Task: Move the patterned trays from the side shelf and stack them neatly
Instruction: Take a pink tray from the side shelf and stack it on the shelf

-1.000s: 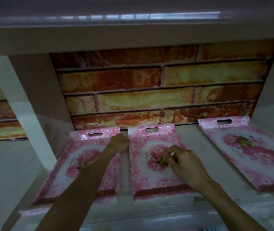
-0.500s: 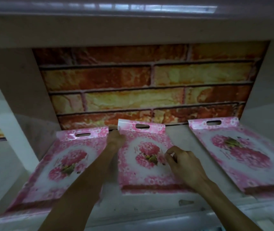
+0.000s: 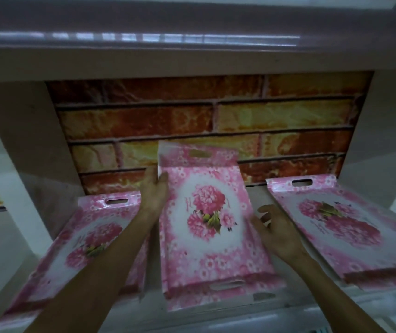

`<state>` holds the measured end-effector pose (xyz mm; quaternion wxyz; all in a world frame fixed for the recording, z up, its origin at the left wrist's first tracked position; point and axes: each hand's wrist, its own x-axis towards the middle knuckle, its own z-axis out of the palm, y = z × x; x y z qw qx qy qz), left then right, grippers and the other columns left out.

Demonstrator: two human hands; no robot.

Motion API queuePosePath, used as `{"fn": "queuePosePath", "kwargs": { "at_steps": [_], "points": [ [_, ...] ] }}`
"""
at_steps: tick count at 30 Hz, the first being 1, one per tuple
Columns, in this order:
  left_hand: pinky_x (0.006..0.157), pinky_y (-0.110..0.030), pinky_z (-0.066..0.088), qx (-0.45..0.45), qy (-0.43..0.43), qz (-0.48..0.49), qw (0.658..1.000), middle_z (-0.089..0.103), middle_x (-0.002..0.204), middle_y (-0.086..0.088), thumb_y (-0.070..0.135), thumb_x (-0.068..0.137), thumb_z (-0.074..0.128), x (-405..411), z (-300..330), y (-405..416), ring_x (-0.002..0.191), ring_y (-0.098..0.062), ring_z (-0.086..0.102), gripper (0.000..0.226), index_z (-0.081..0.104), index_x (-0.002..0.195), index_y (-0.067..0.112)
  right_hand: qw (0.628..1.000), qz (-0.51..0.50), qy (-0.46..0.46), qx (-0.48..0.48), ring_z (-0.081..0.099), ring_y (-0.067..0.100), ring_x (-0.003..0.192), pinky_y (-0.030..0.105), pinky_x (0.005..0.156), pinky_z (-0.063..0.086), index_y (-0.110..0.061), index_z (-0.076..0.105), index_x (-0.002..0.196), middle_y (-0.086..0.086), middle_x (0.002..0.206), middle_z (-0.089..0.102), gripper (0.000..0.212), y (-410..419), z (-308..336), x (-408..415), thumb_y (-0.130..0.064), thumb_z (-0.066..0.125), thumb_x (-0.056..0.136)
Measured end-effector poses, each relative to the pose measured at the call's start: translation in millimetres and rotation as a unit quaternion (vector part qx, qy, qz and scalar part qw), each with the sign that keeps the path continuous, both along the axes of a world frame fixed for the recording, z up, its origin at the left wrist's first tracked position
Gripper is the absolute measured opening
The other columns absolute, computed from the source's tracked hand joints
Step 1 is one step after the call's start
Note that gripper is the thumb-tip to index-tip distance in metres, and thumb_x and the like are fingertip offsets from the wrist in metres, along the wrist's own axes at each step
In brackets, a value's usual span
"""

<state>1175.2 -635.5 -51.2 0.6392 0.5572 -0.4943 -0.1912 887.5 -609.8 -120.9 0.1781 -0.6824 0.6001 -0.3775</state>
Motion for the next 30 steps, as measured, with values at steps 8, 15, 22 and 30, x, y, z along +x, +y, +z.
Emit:
{"fn": "queuePosePath", "kwargs": {
  "at_steps": [8,15,22,30],
  "points": [
    [0.053,-0.019,0.051,-0.086,0.072,0.003,0.994,0.066,0.09,-0.001,0.011,0.097,0.047,27.3,40.3,42.0,0.074,-0.014,0.065,0.021,0.051,0.117,0.006,0.983,0.105,-0.153,-0.001,0.051,0.007,0.057,0.023,0.056,0.045,-0.014,0.051,0.084,-0.004,0.066,0.053,0.043,22.1,21.4,36.3,-0.056,0.044,0.092],
    [0.058,-0.02,0.055,-0.068,0.028,0.056,0.996,0.064,0.1,-0.004,0.028,0.098,0.049,72.0,58.3,77.3,0.083,-0.014,0.067,0.017,0.048,0.109,0.014,0.955,0.162,-0.248,-0.017,0.044,0.011,0.054,0.02,0.051,0.044,-0.015,0.047,0.078,0.003,0.064,0.044,0.033,37.7,35.4,91.7,-0.041,0.046,0.098],
    [0.073,-0.034,0.06,0.022,-0.01,0.055,0.998,0.066,0.106,-0.001,0.039,0.09,0.063,138.7,40.4,114.7,0.093,-0.019,0.069,0.041,0.05,0.117,0.012,0.954,0.144,-0.263,0.012,0.04,0.01,0.054,0.018,0.048,0.034,-0.008,0.045,0.075,0.0,0.064,0.042,0.037,34.8,30.7,161.5,-0.036,0.05,0.098],
    [0.058,-0.024,0.054,0.142,-0.11,0.075,0.981,0.068,0.087,0.009,0.022,0.085,0.071,204.6,2.0,143.2,0.066,-0.005,0.068,0.029,0.064,0.11,0.013,0.971,0.127,-0.196,0.051,0.041,0.012,0.056,0.028,0.05,0.031,-0.013,0.039,0.074,-0.001,0.066,0.044,0.034,47.0,20.5,226.6,-0.032,0.043,0.101]
  ]
}}
